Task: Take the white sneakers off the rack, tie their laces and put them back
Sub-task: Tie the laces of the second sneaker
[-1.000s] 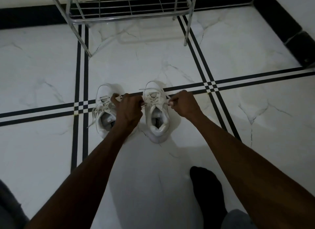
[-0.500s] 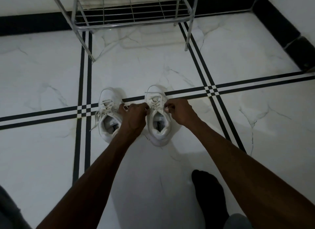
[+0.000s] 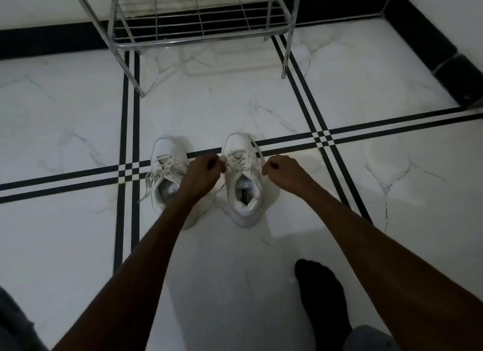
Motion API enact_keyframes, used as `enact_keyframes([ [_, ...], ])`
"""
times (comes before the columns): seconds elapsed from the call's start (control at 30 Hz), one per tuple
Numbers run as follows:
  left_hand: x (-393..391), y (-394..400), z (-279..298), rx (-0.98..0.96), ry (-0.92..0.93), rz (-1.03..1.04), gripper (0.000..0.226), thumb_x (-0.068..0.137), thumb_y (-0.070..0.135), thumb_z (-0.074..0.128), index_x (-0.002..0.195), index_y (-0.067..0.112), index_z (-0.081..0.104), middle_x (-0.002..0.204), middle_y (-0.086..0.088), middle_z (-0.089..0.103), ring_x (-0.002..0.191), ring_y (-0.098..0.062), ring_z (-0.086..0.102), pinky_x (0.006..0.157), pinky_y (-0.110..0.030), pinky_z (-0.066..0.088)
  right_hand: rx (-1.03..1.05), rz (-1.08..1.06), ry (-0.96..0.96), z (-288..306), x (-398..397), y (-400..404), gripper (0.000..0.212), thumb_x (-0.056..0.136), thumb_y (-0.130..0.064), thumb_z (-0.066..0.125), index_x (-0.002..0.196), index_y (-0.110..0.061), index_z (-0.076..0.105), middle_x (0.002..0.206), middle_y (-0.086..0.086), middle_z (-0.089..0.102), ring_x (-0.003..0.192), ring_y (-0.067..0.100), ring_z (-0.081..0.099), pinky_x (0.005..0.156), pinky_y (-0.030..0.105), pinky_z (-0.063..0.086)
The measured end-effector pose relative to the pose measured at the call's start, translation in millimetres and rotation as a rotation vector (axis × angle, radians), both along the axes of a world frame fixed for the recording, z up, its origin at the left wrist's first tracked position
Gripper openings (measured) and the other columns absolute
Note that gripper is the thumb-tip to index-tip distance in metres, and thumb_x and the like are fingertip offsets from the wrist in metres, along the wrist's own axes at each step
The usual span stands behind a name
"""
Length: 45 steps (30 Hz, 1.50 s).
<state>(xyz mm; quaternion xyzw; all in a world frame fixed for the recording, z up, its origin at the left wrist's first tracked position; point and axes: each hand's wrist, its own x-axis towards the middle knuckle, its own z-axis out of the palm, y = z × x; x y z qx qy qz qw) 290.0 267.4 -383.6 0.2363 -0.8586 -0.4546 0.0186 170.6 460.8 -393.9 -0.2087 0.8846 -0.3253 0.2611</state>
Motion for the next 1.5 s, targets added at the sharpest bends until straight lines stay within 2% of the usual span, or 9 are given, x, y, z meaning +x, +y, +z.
enact_keyframes([
  [0.17, -12, 5, 14, 0.447, 0.175, 0.107, 0.052, 0.105, 0.044, 0.044, 0.101, -0.001, 0.069, 0.106, -0.004, 0.078, 0.11, -0.03, 0.068, 0.097, -0.047, 0.051, -0.42, -0.146, -0.378, 27, -11, -20, 0.044, 0.103, -0.036, 0.043, 0.106, 0.001, 0.068, 0.113, 0.009, 0.074, 0.107, 0.026, 0.066, 0.085, 0.039, 0.05],
  [0.3, -18, 15, 19, 0.584, 0.221, 0.138, 0.037, 0.109, 0.034, 0.041, 0.089, 0.008, 0.056, 0.088, -0.011, 0.075, 0.092, -0.024, 0.072, 0.095, -0.044, 0.054, -0.553, -0.125, -0.449, 38, -12, -36, 0.032, 0.104, -0.038, 0.04, 0.098, -0.018, 0.063, 0.105, 0.007, 0.077, 0.1, 0.027, 0.072, 0.087, 0.044, 0.048],
  [0.4, -21, 18, 13, 0.545, 0.22, 0.11, 0.031, 0.11, 0.033, 0.039, 0.098, 0.009, 0.055, 0.083, -0.01, 0.063, 0.085, -0.024, 0.062, 0.088, -0.051, 0.052, -0.474, -0.084, -0.345, 30, -9, -33, 0.029, 0.105, -0.031, 0.042, 0.116, -0.021, 0.068, 0.1, 0.004, 0.074, 0.083, 0.012, 0.067, 0.072, 0.033, 0.042],
  [0.6, -19, 15, 6, 0.403, 0.196, 0.051, 0.026, 0.109, 0.023, 0.044, 0.124, 0.009, 0.059, 0.088, 0.0, 0.059, 0.072, -0.004, 0.057, 0.066, -0.011, 0.047, -0.478, -0.094, -0.371, 18, -8, -31, 0.038, 0.103, -0.013, 0.048, 0.136, -0.028, 0.06, 0.097, -0.003, 0.067, 0.082, 0.009, 0.059, 0.064, 0.025, 0.044],
  [0.7, -15, 13, 0, 0.324, 0.219, -0.01, 0.027, 0.108, 0.023, 0.048, 0.13, 0.013, 0.06, 0.097, -0.002, 0.064, 0.075, -0.002, 0.058, 0.07, -0.012, 0.049, -0.458, -0.082, -0.39, 23, -8, -36, 0.048, 0.1, -0.006, 0.052, 0.142, -0.029, 0.052, 0.103, 0.002, 0.072, 0.088, 0.01, 0.063, 0.065, 0.024, 0.046],
  [0.93, -13, 8, -7, 0.184, 0.201, -0.099, 0.035, 0.107, 0.013, 0.043, 0.139, 0.022, 0.052, 0.089, -0.015, 0.062, 0.078, -0.016, 0.059, 0.081, -0.035, 0.051, -0.432, -0.326, -0.362, 20, -9, -46, 0.027, 0.08, -0.015, 0.078, 0.102, -0.015, 0.062, 0.104, 0.013, 0.075, 0.089, 0.025, 0.074, 0.057, 0.028, 0.051],
  [1.13, -16, 10, -2, 0.152, 0.206, -0.122, 0.03, 0.102, 0.009, 0.049, 0.127, 0.023, 0.054, 0.086, -0.011, 0.071, 0.074, -0.019, 0.066, 0.075, -0.041, 0.055, -0.412, -0.133, -0.379, 18, -8, -44, 0.017, 0.083, -0.014, 0.078, 0.099, -0.009, 0.079, 0.096, 0.014, 0.078, 0.081, 0.016, 0.069, 0.064, 0.024, 0.05],
  [1.27, -20, 9, 2, 0.133, 0.182, -0.11, 0.032, 0.091, 0.0, 0.053, 0.12, 0.013, 0.046, 0.078, -0.021, 0.072, 0.074, -0.04, 0.066, 0.073, -0.05, 0.053, -0.41, -0.005, -0.449, 20, -8, -43, 0.022, 0.088, -0.022, 0.073, 0.106, -0.01, 0.078, 0.1, 0.016, 0.077, 0.092, 0.023, 0.072, 0.078, 0.031, 0.051],
  [1.5, -25, 5, -3, 0.249, 0.138, -0.062, 0.037, 0.099, 0.003, 0.06, 0.125, 0.012, 0.035, 0.088, -0.004, 0.078, 0.074, -0.003, 0.072, 0.071, -0.024, 0.055, -0.487, -0.286, -0.464, 14, 0, -56, 0.025, 0.083, -0.028, 0.079, 0.099, -0.01, 0.078, 0.089, 0.013, 0.077, 0.079, 0.015, 0.069, 0.069, 0.027, 0.052],
])
